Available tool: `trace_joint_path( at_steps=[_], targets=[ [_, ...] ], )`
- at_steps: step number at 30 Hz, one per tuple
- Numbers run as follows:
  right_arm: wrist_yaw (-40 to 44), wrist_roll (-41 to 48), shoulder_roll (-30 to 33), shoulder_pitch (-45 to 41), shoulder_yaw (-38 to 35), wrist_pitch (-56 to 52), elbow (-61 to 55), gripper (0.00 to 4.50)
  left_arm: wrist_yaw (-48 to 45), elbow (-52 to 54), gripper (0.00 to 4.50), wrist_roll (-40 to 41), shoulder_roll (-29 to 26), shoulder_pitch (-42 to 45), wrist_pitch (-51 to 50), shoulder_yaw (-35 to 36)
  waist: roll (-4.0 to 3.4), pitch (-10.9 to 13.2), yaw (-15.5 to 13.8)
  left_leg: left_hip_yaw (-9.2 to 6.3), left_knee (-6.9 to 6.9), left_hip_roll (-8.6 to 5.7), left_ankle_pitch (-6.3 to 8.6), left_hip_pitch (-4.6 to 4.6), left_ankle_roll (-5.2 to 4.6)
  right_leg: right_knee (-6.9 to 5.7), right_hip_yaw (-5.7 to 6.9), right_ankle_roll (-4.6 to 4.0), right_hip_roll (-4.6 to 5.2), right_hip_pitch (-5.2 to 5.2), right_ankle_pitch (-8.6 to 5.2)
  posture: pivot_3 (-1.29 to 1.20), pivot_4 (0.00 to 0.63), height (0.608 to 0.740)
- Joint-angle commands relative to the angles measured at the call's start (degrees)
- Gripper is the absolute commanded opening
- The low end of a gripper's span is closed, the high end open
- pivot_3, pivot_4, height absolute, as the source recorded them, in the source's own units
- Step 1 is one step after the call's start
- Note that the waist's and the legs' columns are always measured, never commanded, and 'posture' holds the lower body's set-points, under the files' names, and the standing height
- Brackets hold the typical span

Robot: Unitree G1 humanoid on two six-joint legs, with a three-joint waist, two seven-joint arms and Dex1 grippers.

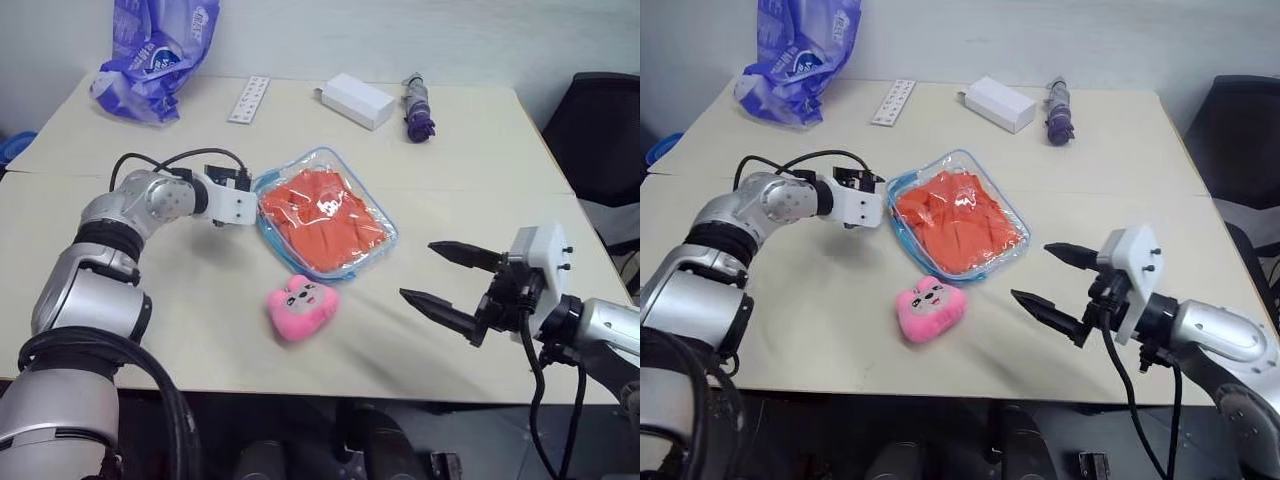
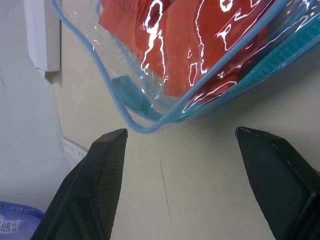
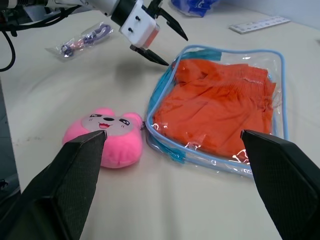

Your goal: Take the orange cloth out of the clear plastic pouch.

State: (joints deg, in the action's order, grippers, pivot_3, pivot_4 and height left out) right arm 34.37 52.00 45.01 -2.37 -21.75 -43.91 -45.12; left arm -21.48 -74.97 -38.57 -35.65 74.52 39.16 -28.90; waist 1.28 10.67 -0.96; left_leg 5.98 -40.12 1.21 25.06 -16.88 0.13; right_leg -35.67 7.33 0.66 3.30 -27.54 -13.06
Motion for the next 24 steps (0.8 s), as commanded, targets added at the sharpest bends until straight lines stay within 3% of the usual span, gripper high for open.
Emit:
trace_joint_path(
  at_steps=[1, 5, 11, 14, 20, 23, 24],
  targets=[
    [-1.16, 2.46, 1.59, 0.43, -2.76, 0.03, -2.67, 4.50, 3.24, -0.93, 3.64, -1.07, 1.61, 2.22, -1.17, -0.51, 0.01, 0.00, -0.27, -0.03, 0.00, -0.02, -0.01, -0.02, -0.02, 0.00, 0.02, 0.01, 0.03, 0.00, 0.00, 0.00, 0.150, 0.740],
    [-1.57, 3.64, 2.78, 0.75, -3.30, 0.15, -2.88, 4.50, 5.31, -1.59, 2.86, -2.45, 3.55, 1.88, -2.19, -1.86, 0.01, 0.01, -0.37, -0.14, 0.00, -0.09, -0.03, -0.06, -0.05, 0.01, 0.10, 0.01, 0.10, 0.01, 0.00, 0.00, 0.150, 0.740],
    [-1.81, 4.57, 4.64, -0.77, -2.92, 0.39, -1.54, 4.50, 6.26, -2.33, 1.00, -3.56, 4.93, 0.82, -3.80, -2.95, 0.03, 0.01, -0.44, -0.30, 0.00, -0.17, -0.06, -0.11, -0.11, 0.02, 0.23, 0.02, 0.20, 0.04, 0.01, 0.00, 0.150, 0.740],
    [-1.76, 4.89, 5.09, -1.40, -2.45, 0.39, -1.19, 4.50, 2.42, -2.56, 0.08, -2.88, 4.55, 0.02, -5.37, -2.67, 0.03, 0.01, -0.40, -0.34, 0.00, -0.18, -0.07, -0.12, -0.12, 0.02, 0.25, 0.03, 0.22, 0.05, 0.01, 0.00, 0.150, 0.740],
    [-1.00, 3.81, 4.89, -2.24, 0.21, 0.80, -0.50, 4.50, -13.84, 1.64, 0.03, 6.86, 3.66, -3.08, -15.99, 5.38, 0.04, 0.00, 0.00, -0.32, -0.01, -0.18, -0.09, -0.08, -0.09, 0.00, 0.24, 0.03, 0.19, 0.10, 0.01, 0.00, 0.150, 0.740],
    [-0.72, 3.18, 4.38, -2.79, 1.96, 1.31, -0.02, 4.50, -18.57, 13.31, 0.03, 12.16, 3.44, -8.18, -28.44, 10.43, 0.04, 0.00, 0.44, -0.33, -0.01, -0.16, -0.11, -0.05, -0.07, -0.03, 0.21, 0.02, 0.21, 0.11, 0.01, 0.00, 0.150, 0.740],
    [-0.56, 2.71, 4.25, -3.00, 2.73, 1.56, 0.20, 4.50, -20.66, 22.03, 0.03, 12.65, 2.85, -12.16, -34.55, 11.47, 0.03, -0.01, 0.62, -0.35, -0.02, -0.15, -0.11, -0.06, -0.07, -0.04, 0.20, 0.02, 0.22, 0.11, 0.01, 0.00, 0.150, 0.740]
  ],
)
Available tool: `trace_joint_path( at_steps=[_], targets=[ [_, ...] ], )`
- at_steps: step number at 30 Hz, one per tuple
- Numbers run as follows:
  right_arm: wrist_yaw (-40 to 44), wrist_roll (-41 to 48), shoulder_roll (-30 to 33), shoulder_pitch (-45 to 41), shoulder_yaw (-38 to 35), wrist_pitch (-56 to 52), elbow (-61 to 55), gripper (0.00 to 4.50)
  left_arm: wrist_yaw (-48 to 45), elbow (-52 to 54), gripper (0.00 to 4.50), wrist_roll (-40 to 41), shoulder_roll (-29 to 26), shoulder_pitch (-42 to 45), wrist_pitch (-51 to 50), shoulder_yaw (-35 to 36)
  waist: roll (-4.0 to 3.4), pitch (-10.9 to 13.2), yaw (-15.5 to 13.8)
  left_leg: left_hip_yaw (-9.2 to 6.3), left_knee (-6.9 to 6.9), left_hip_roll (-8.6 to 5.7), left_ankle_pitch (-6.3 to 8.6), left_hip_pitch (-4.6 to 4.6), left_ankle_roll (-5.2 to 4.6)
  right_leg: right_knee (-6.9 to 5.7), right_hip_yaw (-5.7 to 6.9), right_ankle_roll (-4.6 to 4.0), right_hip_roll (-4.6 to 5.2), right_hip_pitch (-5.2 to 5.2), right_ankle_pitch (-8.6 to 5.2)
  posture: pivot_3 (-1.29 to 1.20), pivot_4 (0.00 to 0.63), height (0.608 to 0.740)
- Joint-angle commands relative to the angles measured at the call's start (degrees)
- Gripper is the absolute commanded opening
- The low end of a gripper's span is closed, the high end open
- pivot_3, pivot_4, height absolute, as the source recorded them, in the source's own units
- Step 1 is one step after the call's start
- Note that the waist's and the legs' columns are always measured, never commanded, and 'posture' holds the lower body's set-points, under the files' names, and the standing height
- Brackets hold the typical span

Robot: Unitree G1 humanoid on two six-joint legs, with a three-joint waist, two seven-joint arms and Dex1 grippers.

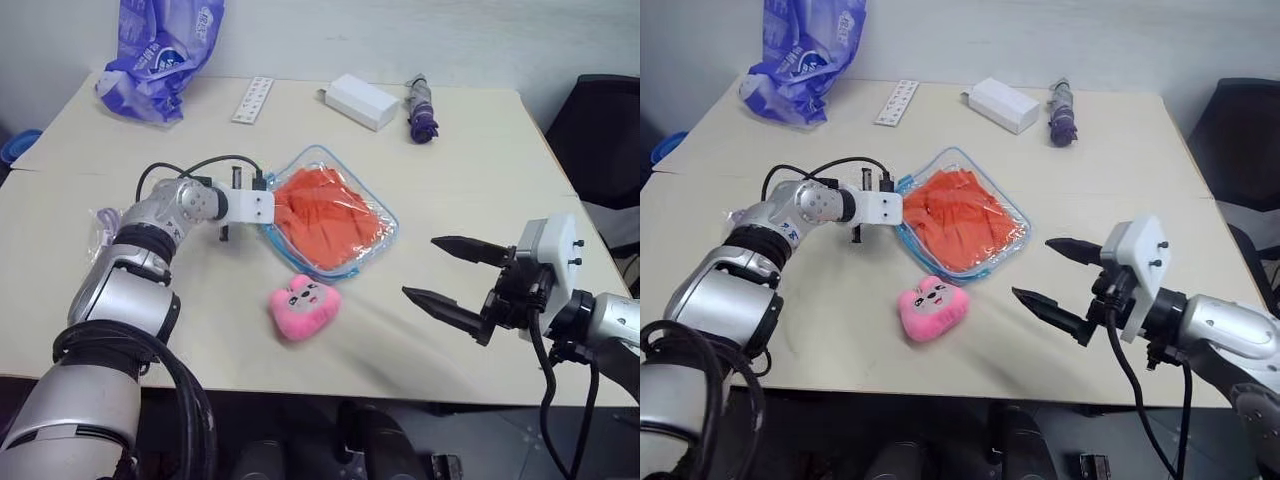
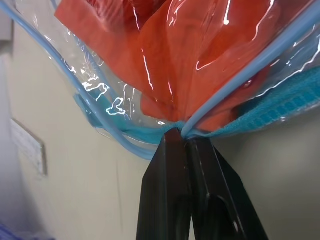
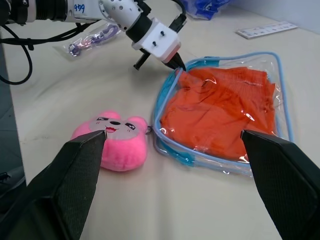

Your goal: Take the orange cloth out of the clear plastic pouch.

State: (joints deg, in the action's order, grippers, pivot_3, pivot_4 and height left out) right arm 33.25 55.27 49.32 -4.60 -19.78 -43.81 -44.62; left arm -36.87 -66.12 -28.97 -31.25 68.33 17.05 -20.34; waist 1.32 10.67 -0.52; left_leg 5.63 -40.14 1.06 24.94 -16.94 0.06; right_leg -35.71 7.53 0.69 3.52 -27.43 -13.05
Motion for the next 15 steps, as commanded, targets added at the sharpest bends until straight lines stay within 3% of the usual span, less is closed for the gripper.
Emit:
trace_joint_path(
  at_steps=[1, 3, 6, 10, 15],
  targets=[
    [0.76, -1.18, -0.20, -1.04, 1.70, 1.72, -0.04, 4.50, -7.39, 24.80, 0.03, 3.40, -1.71, -11.43, -20.43, 4.37, -0.01, 0.00, 0.39, -0.03, -0.03, 0.02, -0.01, 0.00, 0.01, -0.01, 0.00, 0.00, 0.00, -0.01, 0.00, 0.00, 0.150, 0.740],
    [0.98, -2.06, -0.51, -1.80, 3.35, 2.09, 0.44, 4.50, -10.00, 45.16, 0.03, 2.81, -1.50, -21.25, -33.49, 6.37, -0.03, -0.02, 0.74, -0.24, -0.03, 0.06, -0.01, 0.04, 0.02, -0.04, -0.15, -0.01, -0.01, -0.01, 0.00, 0.00, 0.150, 0.740],
    [1.28, -2.10, -0.77, -2.72, 4.51, 2.31, 0.84, 4.50, -11.96, 61.46, 0.03, 0.59, -2.23, -29.42, -41.92, 6.35, -0.05, -0.03, 0.46, -0.32, -0.06, 0.42, -0.01, 0.17, 0.04, -0.06, -0.66, -0.01, -0.07, 0.03, -0.01, 0.00, 0.150, 0.740],
    [2.81, -2.52, -0.39, -3.89, 5.31, 2.67, 2.42, 4.50, -10.95, 64.47, 0.03, -1.08, -5.21, -30.97, -41.48, 5.56, -0.05, -0.03, -0.18, -0.28, -0.16, 0.41, 0.02, 0.47, 0.07, -0.08, -0.80, -0.01, -0.07, 0.27, -0.01, 0.00, 0.150, 0.740],
    [4.38, -5.06, -0.15, -5.37, 5.85, 3.63, 4.85, 4.50, -14.96, 68.09, 1.20, 0.31, -8.36, -31.59, -46.93, 6.39, -0.05, -0.03, 0.07, -0.13, 0.06, 0.47, 0.06, 0.69, 0.07, -0.01, -0.96, -0.02, -0.16, 0.44, -0.02, 0.00, 0.150, 0.740]
  ],
)
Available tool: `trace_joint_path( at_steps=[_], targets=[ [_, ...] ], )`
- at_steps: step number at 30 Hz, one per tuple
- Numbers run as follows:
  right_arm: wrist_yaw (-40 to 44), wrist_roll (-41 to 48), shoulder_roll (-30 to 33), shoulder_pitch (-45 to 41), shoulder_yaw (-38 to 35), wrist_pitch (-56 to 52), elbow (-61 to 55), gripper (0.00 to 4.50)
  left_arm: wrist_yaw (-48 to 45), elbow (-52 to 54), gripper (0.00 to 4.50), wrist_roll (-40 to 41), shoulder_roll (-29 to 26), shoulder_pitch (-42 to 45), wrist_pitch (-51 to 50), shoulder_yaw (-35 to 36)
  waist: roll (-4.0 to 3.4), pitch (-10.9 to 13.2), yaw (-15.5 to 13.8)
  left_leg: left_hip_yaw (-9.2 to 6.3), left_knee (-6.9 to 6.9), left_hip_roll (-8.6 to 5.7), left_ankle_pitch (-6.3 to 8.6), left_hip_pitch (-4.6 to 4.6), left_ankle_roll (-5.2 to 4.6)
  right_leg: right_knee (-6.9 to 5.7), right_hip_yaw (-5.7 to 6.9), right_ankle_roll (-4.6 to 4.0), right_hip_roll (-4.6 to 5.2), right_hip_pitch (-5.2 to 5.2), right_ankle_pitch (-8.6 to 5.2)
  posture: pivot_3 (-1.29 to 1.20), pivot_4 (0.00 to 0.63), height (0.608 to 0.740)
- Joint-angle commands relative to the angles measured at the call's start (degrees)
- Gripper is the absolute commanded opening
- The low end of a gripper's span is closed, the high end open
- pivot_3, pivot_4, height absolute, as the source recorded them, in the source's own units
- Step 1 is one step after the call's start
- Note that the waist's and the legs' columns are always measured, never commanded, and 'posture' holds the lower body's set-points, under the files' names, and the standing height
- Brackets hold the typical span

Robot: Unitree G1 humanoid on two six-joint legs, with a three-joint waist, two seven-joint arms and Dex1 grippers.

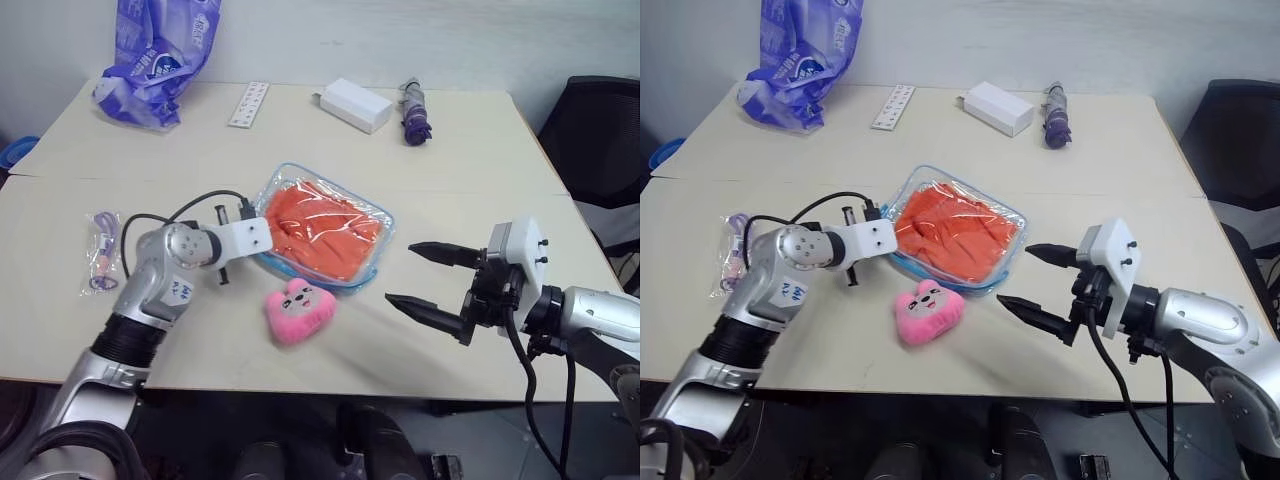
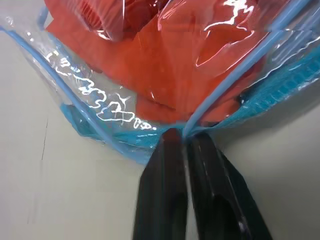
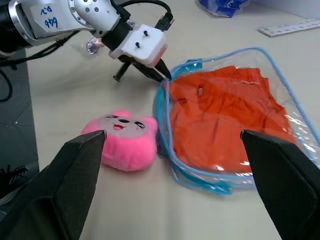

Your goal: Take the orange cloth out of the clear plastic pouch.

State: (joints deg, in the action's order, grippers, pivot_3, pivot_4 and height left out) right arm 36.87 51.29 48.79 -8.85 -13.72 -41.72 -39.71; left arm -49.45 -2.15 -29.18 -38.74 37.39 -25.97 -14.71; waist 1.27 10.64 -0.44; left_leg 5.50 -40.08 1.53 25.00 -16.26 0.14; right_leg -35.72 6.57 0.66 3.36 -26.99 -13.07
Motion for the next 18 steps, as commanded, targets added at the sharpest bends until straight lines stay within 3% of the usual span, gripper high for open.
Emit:
trace_joint_path(
  at_steps=[1, 9, 14, 18],
  targets=[
    [0.83, -1.28, 0.20, -1.15, -0.17, 1.62, -0.07, 4.50, -3.05, 5.79, 1.55, 1.17, -0.56, -1.17, -5.99, 1.03, 0.00, 0.00, -0.10, 0.00, 0.01, 0.01, 0.00, -0.02, 0.00, 0.00, 0.01, 0.00, -0.01, -0.02, 0.00, 0.00, 0.150, 0.740],
    [2.76, -6.99, 1.02, -0.34, 1.71, 3.53, -0.14, 4.50, -3.93, 11.80, 3.92, 4.81, -0.96, -1.69, -13.75, 3.79, 0.00, 0.00, -0.91, -0.01, 0.00, 0.01, 0.00, -0.03, 0.00, 0.04, 0.01, -0.01, -0.03, -0.03, 0.00, 0.00, 0.150, 0.740],
    [4.98, -9.42, 2.04, -0.18, 2.06, 4.02, 0.76, 4.50, -11.88, 7.98, 3.92, 16.84, -6.68, 2.59, -11.02, 11.88, 0.01, 0.00, -0.82, -0.01, -0.02, 0.03, 0.01, -0.02, 0.00, 0.04, 0.02, -0.01, -0.04, -0.10, 0.00, 0.00, 0.150, 0.740],
    [7.93, -11.09, 3.49, 0.97, 2.09, 4.98, 1.46, 4.50, -28.39, 7.36, 3.92, 33.81, -9.63, 3.89, -0.95, 16.16, 0.00, 0.00, -0.89, 0.01, -0.10, 0.00, 0.01, -0.05, 0.00, -0.02, 0.05, -0.02, -0.01, -0.31, -0.01, 0.00, 0.150, 0.740]
  ],
)
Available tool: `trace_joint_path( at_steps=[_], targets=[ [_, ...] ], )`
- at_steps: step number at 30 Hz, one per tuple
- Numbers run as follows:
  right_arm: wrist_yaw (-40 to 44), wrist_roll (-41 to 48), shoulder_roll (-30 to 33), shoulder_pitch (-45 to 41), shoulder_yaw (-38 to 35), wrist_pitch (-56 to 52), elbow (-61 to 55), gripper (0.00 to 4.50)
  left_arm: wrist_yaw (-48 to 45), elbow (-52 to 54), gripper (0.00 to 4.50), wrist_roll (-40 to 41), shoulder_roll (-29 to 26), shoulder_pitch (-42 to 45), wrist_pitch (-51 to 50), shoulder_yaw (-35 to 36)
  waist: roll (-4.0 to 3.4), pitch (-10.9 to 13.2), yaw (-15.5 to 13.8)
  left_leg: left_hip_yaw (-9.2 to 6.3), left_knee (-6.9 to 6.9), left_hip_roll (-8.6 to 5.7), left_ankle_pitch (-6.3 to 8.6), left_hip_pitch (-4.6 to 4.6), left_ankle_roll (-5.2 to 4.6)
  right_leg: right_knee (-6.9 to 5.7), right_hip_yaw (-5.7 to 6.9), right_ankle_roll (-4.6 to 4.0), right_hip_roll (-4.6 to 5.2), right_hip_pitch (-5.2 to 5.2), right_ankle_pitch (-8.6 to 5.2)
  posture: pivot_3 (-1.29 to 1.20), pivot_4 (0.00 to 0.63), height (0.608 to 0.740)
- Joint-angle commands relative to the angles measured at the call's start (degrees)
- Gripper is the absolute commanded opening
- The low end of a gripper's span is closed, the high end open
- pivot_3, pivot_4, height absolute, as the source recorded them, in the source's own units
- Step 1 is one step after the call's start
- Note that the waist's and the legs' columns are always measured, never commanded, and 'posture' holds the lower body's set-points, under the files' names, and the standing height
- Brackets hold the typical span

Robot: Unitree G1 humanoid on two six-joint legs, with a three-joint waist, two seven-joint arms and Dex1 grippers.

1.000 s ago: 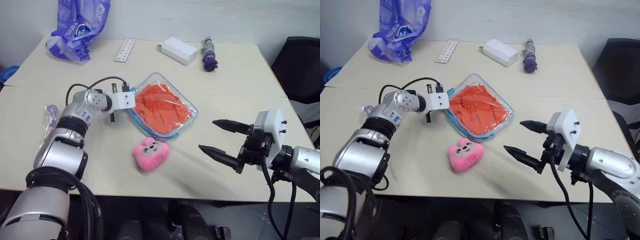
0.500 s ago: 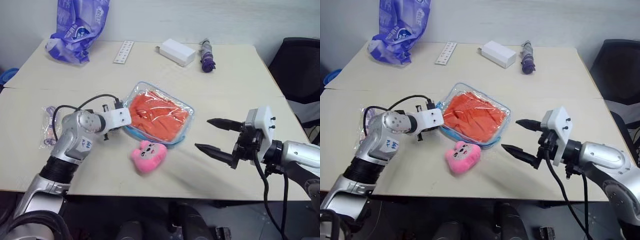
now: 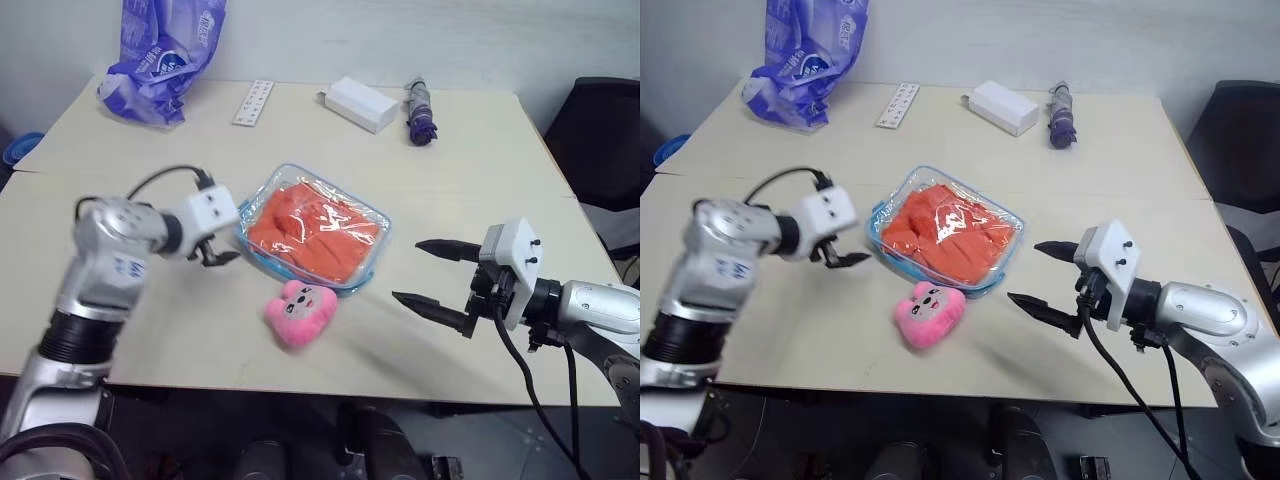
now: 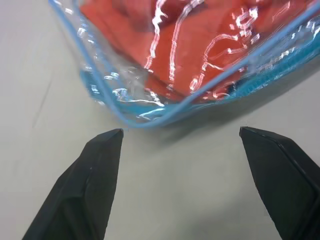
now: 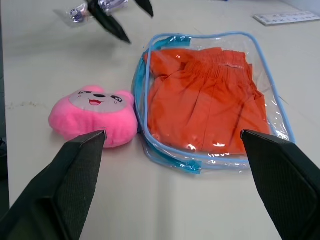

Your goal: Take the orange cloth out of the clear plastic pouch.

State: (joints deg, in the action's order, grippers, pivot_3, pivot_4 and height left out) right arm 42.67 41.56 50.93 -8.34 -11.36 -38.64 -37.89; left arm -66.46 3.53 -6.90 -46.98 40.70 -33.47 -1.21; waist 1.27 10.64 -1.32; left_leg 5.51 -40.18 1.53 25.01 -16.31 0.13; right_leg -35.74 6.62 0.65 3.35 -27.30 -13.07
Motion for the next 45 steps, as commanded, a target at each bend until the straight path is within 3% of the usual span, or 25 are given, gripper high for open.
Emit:
trace_joint_path(
  at_steps=[1, 8, 13, 19, 22, 30, 34, 44, 45],
  targets=[
    [2.92, -2.45, 1.85, 0.81, 0.18, 2.50, -0.04, 4.50, -15.50, 1.84, 3.92, 14.99, -1.90, 0.26, 7.81, 2.68, 0.00, 0.00, -0.03, 0.02, 0.00, 0.01, 0.00, -0.01, 0.00, 0.01, 0.01, -0.01, -0.01, -0.02, 0.00, 0.00, 0.150, 0.740],
    [6.24, -8.15, 3.48, -0.62, 4.11, 5.03, 2.30, 4.50, -25.81, -0.08, 3.92, 18.11, -0.03, 0.58, 19.22, -11.32, 0.00, 0.00, -0.05, 0.40, -0.06, -0.30, 0.01, -0.02, 0.02, 0.05, 0.03, -0.01, -0.03, 0.11, -0.01, 0.00, 0.150, 0.740],
    [8.06, -13.76, 3.51, -3.13, 9.60, 7.53, 3.93, 4.50, -22.53, -7.49, 3.92, 10.18, 4.98, 1.40, 34.19, -21.82, 0.00, 0.00, 0.12, 0.38, -0.02, -0.33, 0.01, -0.19, 0.02, 0.05, -0.06, -0.01, -0.06, 0.10, 0.00, 0.00, 0.150, 0.740],
    [6.80, -23.43, 0.46, -8.71, 18.11, 12.21, 7.83, 4.50, -19.08, -14.05, 3.92, 5.63, 7.90, 0.64, 43.56, -25.15, 0.00, 0.00, 0.21, 0.40, -0.03, -0.31, 0.01, -0.14, 0.03, 0.04, -0.12, -0.01, -0.09, 0.12, 0.00, 0.00, 0.150, 0.740],
    [5.29, -29.84, -2.44, -12.65, 23.15, 15.48, 10.83, 4.50, -18.43, -15.94, 3.31, 5.53, 8.04, 0.49, 45.19, -24.20, -0.01, -0.01, 0.38, 0.38, -0.02, -0.29, 0.01, -0.08, 0.02, 0.04, -0.14, -0.01, -0.09, 0.16, 0.00, 0.00, 0.150, 0.740],
    [4.48, -40.20, -8.79, -17.04, 30.15, 24.05, 19.43, 4.50, -18.90, -13.07, 0.95, 7.96, 5.95, -1.10, 42.62, -21.28, -0.01, -0.01, 0.65, 0.39, -0.06, -0.18, 0.00, 0.02, 0.01, 0.01, 0.03, -0.01, -0.05, 0.13, -0.01, 0.00, 0.150, 0.740],
    [3.20, -44.21, -13.11, -19.41, 32.09, 28.73, 26.23, 3.59, -18.59, -10.67, 0.03, 8.64, 4.26, -2.78, 40.85, -19.85, -0.01, -0.01, 1.54, 0.43, -0.06, 0.03, 0.00, 0.02, 0.02, -0.01, 0.00, -0.02, -0.09, 0.13, -0.01, 0.00, 0.150, 0.740],
    [5.13, -46.52, -16.56, -20.75, 32.15, 33.85, 30.61, 0.08, -16.39, -7.70, 0.00, 7.98, 3.35, -4.61, 37.48, -18.69, -0.01, -0.01, 1.52, 0.43, -0.06, 0.09, 0.00, 0.01, 0.04, -0.09, -0.08, -0.06, -0.13, -0.05, -0.03, 0.00, 0.150, 0.740],
    [5.42, -46.90, -15.93, -20.84, 31.80, 34.48, 30.53, 0.03, -15.53, -8.04, 0.00, 7.57, 3.13, -4.68, 36.89, -18.30, -0.01, -0.01, 1.52, 0.43, -0.05, 0.09, 0.00, 0.02, 0.04, -0.09, -0.09, -0.06, -0.13, -0.05, -0.03, 0.00, 0.150, 0.740]
  ],
)
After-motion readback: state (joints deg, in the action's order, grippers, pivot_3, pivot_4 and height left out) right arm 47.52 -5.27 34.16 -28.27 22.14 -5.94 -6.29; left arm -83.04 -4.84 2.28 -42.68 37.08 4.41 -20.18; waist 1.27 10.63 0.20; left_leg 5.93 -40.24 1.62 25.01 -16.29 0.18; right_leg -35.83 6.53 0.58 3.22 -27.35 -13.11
